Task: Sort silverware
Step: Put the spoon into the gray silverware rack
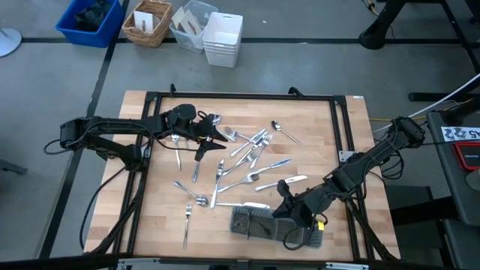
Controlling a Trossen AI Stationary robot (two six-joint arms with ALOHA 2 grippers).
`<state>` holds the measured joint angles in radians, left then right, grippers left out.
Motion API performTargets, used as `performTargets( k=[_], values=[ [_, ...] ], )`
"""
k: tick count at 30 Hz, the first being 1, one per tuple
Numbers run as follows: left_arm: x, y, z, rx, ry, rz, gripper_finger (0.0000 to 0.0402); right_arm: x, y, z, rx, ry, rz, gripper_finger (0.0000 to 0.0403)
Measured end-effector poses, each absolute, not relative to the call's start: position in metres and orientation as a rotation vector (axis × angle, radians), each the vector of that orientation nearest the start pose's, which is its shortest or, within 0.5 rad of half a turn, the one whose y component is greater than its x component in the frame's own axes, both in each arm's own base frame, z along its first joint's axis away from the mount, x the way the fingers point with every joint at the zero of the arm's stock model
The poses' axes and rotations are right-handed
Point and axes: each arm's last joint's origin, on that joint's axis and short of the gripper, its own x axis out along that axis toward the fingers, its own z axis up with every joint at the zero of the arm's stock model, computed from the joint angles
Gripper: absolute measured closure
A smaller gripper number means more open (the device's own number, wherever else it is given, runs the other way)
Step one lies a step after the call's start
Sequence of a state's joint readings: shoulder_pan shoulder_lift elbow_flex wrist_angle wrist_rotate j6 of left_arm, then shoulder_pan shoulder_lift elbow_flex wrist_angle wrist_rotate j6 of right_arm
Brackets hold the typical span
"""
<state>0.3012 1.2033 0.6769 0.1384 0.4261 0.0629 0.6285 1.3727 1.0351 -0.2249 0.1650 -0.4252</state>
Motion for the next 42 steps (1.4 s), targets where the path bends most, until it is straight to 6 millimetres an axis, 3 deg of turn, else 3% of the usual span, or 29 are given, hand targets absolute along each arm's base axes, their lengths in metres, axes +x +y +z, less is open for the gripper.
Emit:
performTargets(
  k=[7,15,24,31,36,42],
  values=[
    [0.233,0.069,0.251,-0.133,0.372,-0.001,0.0270,0.246,0.173,0.288,-0.631,0.428,0.550,0.0375],
    [0.204,0.074,0.260,-0.303,0.436,0.214,0.0270,0.250,0.175,0.318,-0.601,0.351,0.533,0.0374],
    [0.185,0.066,0.240,-0.491,0.695,0.306,0.0270,0.246,0.167,0.355,-0.672,0.436,0.399,0.0374],
    [0.177,0.042,0.229,-0.453,0.912,0.177,0.0270,0.244,0.161,0.375,-0.715,0.438,0.277,0.0374],
    [0.181,0.016,0.228,-0.367,0.950,0.027,0.0270,0.244,0.158,0.377,-0.752,0.448,0.206,0.0374],
    [0.183,-0.016,0.225,-0.268,0.992,-0.123,0.0270,0.254,0.137,0.379,-0.742,0.472,0.094,0.0375]
  ],
)
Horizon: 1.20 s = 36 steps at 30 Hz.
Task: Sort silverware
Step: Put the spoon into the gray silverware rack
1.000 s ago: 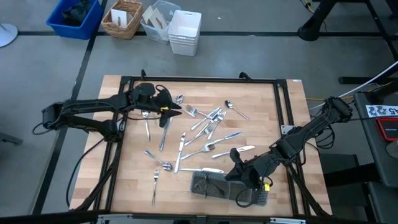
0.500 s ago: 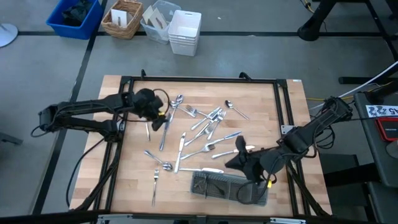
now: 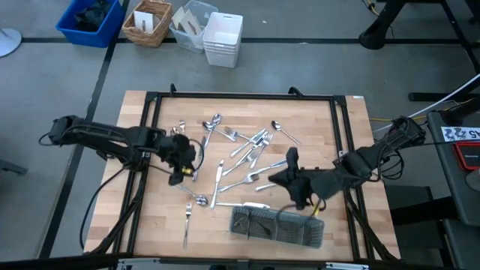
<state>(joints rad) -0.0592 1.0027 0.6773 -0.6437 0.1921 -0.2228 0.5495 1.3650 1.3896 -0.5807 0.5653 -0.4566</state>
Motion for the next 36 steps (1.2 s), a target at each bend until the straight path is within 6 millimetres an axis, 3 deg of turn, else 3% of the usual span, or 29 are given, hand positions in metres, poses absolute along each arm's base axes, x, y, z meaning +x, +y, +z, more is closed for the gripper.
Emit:
performTargets(
  k=[14,26,33,36],
  values=[
    [0.196,-0.068,0.188,-0.074,1.196,-0.191,0.0270,0.256,0.085,0.396,-0.620,0.460,0.068,0.0375],
    [0.210,-0.082,0.150,0.018,1.338,-0.198,0.0270,0.258,0.071,0.395,-0.614,0.496,0.022,0.0375],
    [0.217,-0.084,0.137,0.060,1.339,-0.185,0.0272,0.258,0.072,0.394,-0.614,0.495,0.025,0.0375],
    [0.218,-0.085,0.135,0.070,1.345,-0.183,0.0291,0.258,0.072,0.394,-0.614,0.497,0.025,0.0375]
  ],
)
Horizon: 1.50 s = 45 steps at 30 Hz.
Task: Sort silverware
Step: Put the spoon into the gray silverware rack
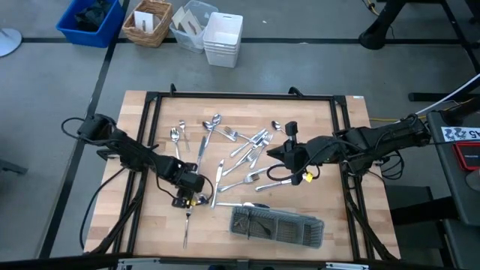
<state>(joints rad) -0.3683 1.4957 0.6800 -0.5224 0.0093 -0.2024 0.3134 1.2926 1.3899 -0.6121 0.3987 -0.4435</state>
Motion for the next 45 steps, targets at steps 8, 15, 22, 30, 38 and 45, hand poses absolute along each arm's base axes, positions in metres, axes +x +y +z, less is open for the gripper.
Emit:
performTargets(
  k=[8,15,22,30,38,45],
  values=[
    [0.219,-0.084,0.136,0.058,1.337,-0.172,0.0390,0.257,0.071,0.392,-0.621,0.523,0.030,0.0375],
    [0.220,-0.081,0.139,0.019,1.330,-0.156,0.0393,0.255,0.071,0.388,-0.636,0.566,0.040,0.0375],
    [0.218,-0.076,0.165,-0.040,1.211,-0.152,0.0396,0.250,0.069,0.382,-0.612,0.642,0.040,0.0375],
    [0.202,-0.061,0.211,-0.061,0.960,-0.084,0.0397,0.244,0.065,0.378,-0.579,0.713,-0.025,0.0375],
    [0.197,-0.046,0.262,0.096,0.532,-0.042,0.0398,0.254,0.037,0.386,-0.430,0.645,-0.187,0.0375],
    [0.208,-0.038,0.285,0.198,0.279,-0.007,0.0396,0.266,0.013,0.396,-0.258,0.479,-0.300,0.0375]
  ],
)
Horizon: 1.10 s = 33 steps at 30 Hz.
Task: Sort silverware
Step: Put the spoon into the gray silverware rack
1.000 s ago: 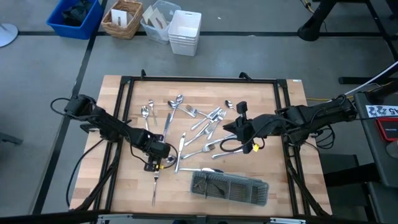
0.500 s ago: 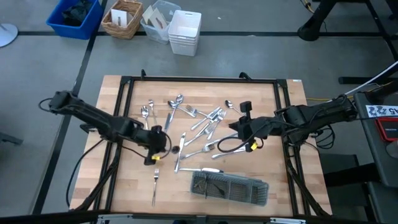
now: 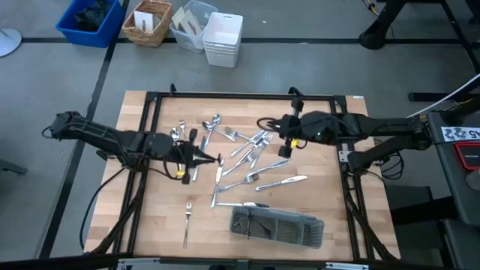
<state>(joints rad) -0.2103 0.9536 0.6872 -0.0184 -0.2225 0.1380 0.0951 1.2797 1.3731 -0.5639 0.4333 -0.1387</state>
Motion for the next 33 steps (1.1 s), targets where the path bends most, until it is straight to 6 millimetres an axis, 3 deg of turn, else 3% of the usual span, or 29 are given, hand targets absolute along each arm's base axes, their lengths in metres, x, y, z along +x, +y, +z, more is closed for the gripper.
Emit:
performTargets(
  k=[13,24,33],
  values=[
    [0.231,-0.015,0.293,0.192,0.099,0.449,0.0398,0.281,0.015,0.404,-0.249,0.343,-0.241,0.0371],
    [0.261,0.001,0.279,0.177,0.031,0.554,0.0397,0.316,0.018,0.388,-0.256,0.301,-0.271,0.0250],
    [0.275,-0.001,0.270,0.204,0.002,0.555,0.0398,0.337,0.018,0.381,-0.246,0.235,-0.352,0.0221]
  ],
)
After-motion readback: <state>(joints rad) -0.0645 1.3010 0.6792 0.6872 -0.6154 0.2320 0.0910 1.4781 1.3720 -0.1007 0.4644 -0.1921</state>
